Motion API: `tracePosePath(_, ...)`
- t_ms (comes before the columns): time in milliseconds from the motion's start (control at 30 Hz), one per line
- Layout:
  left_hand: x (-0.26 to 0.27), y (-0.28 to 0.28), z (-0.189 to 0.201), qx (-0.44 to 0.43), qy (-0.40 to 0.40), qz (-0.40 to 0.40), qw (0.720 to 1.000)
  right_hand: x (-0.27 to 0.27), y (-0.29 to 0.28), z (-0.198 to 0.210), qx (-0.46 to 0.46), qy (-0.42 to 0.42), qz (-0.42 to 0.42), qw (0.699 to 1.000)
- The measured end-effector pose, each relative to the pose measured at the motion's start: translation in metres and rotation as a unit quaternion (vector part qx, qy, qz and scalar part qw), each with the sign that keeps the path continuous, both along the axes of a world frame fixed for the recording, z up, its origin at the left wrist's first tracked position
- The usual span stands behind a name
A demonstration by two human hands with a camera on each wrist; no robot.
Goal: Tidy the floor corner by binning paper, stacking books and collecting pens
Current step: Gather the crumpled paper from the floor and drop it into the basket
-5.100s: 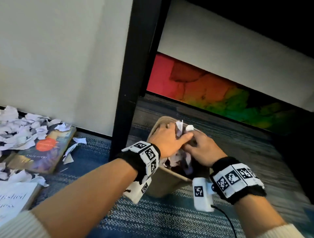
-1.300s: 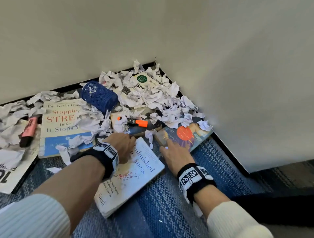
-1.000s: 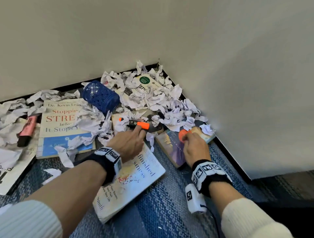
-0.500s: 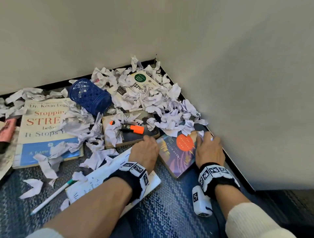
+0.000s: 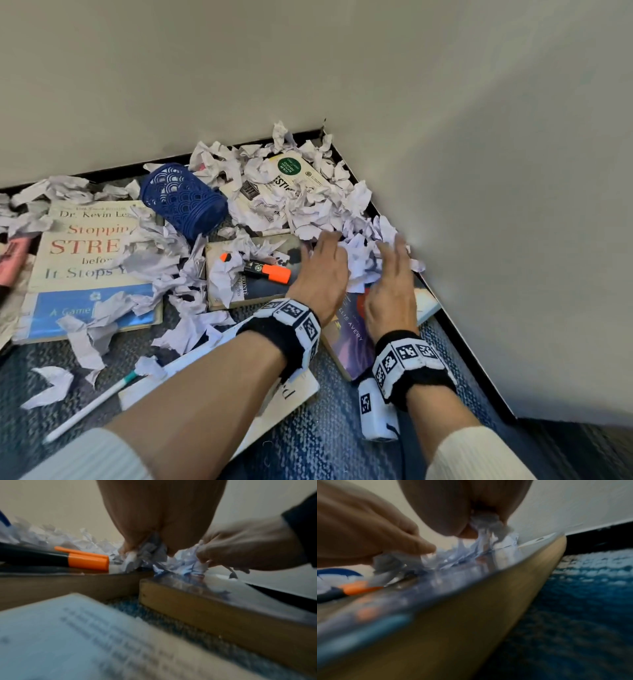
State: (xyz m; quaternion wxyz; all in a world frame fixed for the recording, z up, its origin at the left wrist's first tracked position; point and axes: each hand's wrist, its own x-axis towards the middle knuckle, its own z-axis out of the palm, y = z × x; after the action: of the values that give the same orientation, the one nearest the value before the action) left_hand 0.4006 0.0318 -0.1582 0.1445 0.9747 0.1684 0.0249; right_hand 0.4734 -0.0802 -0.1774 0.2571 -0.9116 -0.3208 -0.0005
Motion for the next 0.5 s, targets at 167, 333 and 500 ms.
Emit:
tracePosePath(167,-0.009,-0.004,-0.017,-0.012,0.049,-0.068,0.996,0.003,-0.013,-0.012,-0.096,-0.027,0.064,0.993)
tracePosePath(333,-0.012,0.003,-0.008,-0.09,0.009,-0.001,0.996,0.007,-0.014,-0.008,-0.084,-0.047,0.002,0.995)
tracePosePath(500,-0.011,0.014,0.0,-0.173,-0.033,0.077,0.981,0.006,-0.015,0.003,-0.006,0.037,-0.062,0.997)
